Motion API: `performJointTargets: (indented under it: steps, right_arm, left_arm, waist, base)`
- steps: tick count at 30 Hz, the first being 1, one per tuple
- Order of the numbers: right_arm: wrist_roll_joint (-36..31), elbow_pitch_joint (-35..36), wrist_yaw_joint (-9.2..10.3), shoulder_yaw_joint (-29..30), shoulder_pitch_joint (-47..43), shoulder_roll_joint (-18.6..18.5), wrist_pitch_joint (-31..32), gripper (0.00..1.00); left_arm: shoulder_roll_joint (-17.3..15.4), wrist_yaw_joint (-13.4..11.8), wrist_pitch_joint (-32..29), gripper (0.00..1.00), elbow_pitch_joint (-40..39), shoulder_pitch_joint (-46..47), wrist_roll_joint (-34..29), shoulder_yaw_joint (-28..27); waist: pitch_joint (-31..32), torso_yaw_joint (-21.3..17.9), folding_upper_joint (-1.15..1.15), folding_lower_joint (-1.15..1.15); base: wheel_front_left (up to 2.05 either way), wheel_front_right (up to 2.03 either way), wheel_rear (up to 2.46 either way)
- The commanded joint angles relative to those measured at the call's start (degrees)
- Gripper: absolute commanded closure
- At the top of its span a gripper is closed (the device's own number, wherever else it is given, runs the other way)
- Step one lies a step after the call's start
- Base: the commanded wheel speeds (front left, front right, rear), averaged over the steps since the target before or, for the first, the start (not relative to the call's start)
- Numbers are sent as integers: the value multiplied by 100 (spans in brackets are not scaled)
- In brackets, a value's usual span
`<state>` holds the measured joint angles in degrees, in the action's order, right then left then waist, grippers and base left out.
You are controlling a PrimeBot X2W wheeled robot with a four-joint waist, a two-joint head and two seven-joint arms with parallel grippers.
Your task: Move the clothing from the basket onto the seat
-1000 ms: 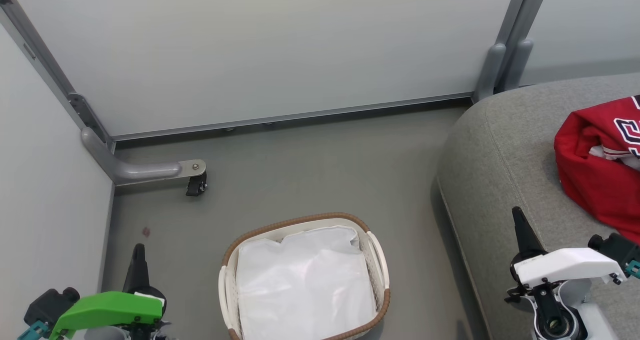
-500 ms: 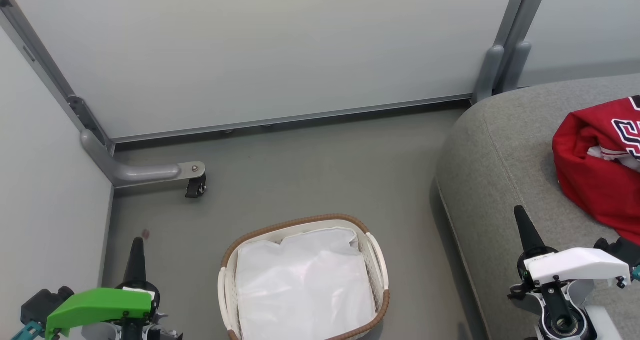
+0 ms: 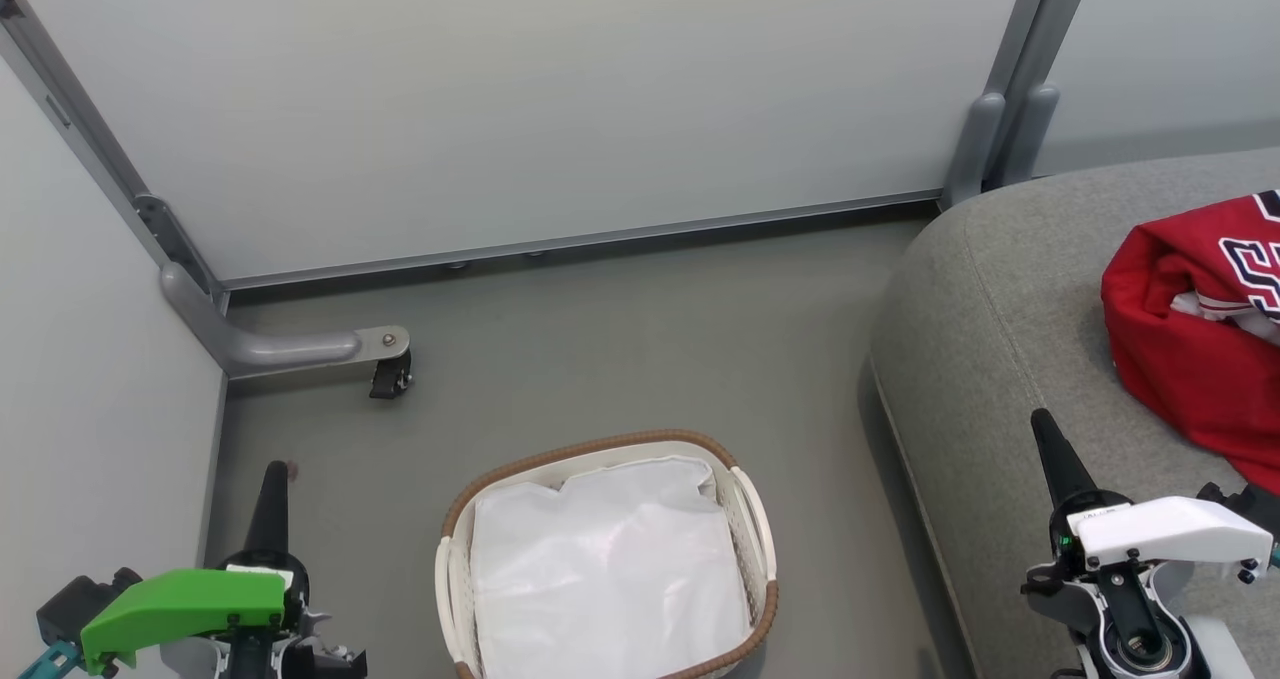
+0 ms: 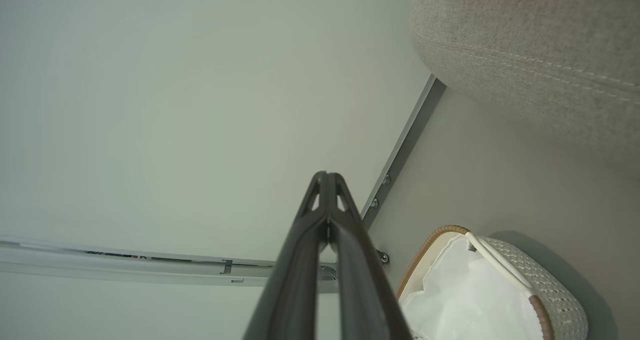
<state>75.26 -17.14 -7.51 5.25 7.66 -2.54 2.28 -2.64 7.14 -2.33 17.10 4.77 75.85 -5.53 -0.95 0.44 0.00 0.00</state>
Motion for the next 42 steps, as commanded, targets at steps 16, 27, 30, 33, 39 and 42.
performJointTargets:
  steps: [16,27,30,33,39,42]
  right_arm:
    - [840,187,2,79,-107,-42,221,100]
    - [1342,273,2,113,-139,-47,343,100]
    - [1465,290,2,122,-155,-48,376,100]
    - [1580,307,3,132,-165,-49,407,100]
    - [1723,330,3,142,-179,-50,448,100]
    - [1723,328,2,141,-179,-50,447,100]
  left_arm:
    - [-37,43,-210,100,-175,152,815,-69]
    - [-38,47,-339,100,-260,175,1303,-96]
    - [-39,49,-368,100,-284,178,1411,-102]
    - [-39,50,-403,100,-301,182,1524,-106]
    - [-40,52,-443,100,-320,178,1665,-113]
    - [-40,51,-443,100,-316,174,1664,-113]
  waist:
    - [33,-18,0,0]
    - [56,-32,0,0]
    - [62,-35,0,0]
    - [68,-39,0,0]
    - [77,-44,0,0]
    - [77,-44,0,0]
  base:
    - [0,0,0]
    - [0,0,0]
    - [0,0,0]
    - [0,0,0]
    - [0,0,0]
    - [0,0,0]
